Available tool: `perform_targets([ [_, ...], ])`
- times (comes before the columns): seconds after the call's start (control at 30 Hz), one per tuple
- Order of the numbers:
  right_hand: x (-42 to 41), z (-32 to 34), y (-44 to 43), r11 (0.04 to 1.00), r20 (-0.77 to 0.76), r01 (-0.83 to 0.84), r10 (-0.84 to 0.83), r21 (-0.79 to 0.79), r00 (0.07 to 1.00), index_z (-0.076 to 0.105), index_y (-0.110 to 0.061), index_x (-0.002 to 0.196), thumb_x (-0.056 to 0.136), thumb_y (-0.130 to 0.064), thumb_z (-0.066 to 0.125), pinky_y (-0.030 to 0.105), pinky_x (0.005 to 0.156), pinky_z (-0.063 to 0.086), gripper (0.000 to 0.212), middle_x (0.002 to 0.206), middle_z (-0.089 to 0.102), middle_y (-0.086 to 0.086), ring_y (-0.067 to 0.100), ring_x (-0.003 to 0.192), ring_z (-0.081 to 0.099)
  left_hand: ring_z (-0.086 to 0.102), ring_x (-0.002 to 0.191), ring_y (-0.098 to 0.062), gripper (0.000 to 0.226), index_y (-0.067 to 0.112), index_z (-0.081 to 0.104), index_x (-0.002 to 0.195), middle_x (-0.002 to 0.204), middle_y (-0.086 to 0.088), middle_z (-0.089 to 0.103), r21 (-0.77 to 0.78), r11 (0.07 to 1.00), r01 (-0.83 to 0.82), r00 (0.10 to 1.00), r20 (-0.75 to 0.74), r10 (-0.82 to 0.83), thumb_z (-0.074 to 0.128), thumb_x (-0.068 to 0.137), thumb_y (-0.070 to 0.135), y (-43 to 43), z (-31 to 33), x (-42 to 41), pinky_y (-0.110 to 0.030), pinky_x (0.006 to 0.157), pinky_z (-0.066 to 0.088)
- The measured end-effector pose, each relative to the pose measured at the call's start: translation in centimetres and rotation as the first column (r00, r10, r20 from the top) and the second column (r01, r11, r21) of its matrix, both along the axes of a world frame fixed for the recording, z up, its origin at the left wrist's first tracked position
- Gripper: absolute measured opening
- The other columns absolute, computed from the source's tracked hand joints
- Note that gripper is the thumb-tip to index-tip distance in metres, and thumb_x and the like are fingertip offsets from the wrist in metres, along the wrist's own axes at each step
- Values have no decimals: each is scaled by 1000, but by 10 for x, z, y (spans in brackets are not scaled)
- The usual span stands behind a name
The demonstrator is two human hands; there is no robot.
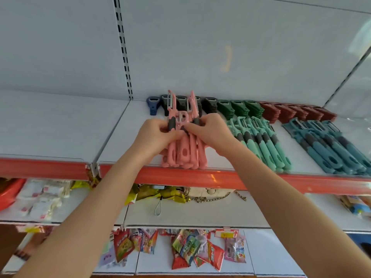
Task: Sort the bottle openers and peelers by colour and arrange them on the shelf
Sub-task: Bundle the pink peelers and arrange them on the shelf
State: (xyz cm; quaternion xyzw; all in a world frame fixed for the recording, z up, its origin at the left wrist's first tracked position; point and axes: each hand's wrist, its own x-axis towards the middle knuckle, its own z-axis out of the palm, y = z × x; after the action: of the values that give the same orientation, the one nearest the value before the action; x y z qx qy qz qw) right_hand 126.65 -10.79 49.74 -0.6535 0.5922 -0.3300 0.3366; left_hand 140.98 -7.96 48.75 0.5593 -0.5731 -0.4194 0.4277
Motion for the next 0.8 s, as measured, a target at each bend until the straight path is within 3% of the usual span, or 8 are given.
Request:
perform_targets([
  [0.2, -11, -3, 1, 999, -32, 49, -50, -19, 998, 50, -11, 70, 81, -27, 66, 31, 55, 38, 25, 62, 41, 11, 18, 58, 42, 67, 78, -28, 20, 4, 67, 94, 86, -17, 69, -62, 997, -49, 988, 144, 57, 68, 81, 19, -4, -2, 5, -45, 67, 57],
  [0.33, -16, -5, -1, 997, -84, 74, -73, 11, 994, 55, -11, 75, 80, -29, 66, 30, 57, 41, 22, 66, 48, 12, 19, 60, 48, 59, 80, -20, 32, 4, 63, 107, 94, -9, 65, -136, 987, -86, 948, 295, 123, 68, 81, 22, -6, -3, 6, -35, 75, 52],
  [0.4, -13, -6, 0, 997, -164, 71, -66, 26, 984, 51, -10, 68, 81, -31, 66, 27, 54, 36, 29, 61, 44, 11, 18, 56, 43, 55, 82, -16, 40, 4, 58, 113, 97, -6, 60, -166, 981, -103, 929, 336, 155, 69, 80, 23, -9, -3, 6, -31, 74, 49],
  [0.53, -5, -7, 3, 997, -219, 81, -77, 10, 973, 36, -11, 53, 84, -28, 62, 26, 46, 25, 45, 50, 35, 6, 14, 46, 31, 59, 91, -24, 40, 7, 54, 110, 108, -13, 61, -188, 977, -100, 915, 369, 164, 70, 79, 26, -14, -6, 7, -40, 78, 52],
  [0.63, -4, -5, 6, 993, -189, 110, -114, -30, 975, 55, 7, 68, 85, -27, 60, 31, 52, 42, 38, 68, 60, 29, 22, 54, 46, 58, 86, -21, 36, 9, 55, 109, 106, -11, 62, -194, 978, -73, 919, 367, 141, 69, 80, 26, -15, -8, 9, -36, 76, 51],
  [0.7, -3, -4, 8, 985, -143, 152, -162, -81, 976, 57, 18, 96, 86, -24, 58, 44, 69, 53, 43, 89, 64, 33, 33, 66, 61, 57, 84, -19, 37, 10, 54, 111, 108, -10, 62, -201, 978, -57, 918, 375, 130, 67, 82, 27, -15, -9, 11, -30, 73, 47],
  [0.8, -1, -5, 11, 975, -148, 187, -204, -119, 968, 51, 12, 112, 89, -22, 55, 45, 76, 48, 42, 102, 61, 30, 41, 92, 59, 55, 86, -17, 48, 10, 52, 117, 109, -8, 61, -173, 984, -41, 919, 380, 105, 68, 80, 36, -14, -10, 11, -26, 68, 40],
])
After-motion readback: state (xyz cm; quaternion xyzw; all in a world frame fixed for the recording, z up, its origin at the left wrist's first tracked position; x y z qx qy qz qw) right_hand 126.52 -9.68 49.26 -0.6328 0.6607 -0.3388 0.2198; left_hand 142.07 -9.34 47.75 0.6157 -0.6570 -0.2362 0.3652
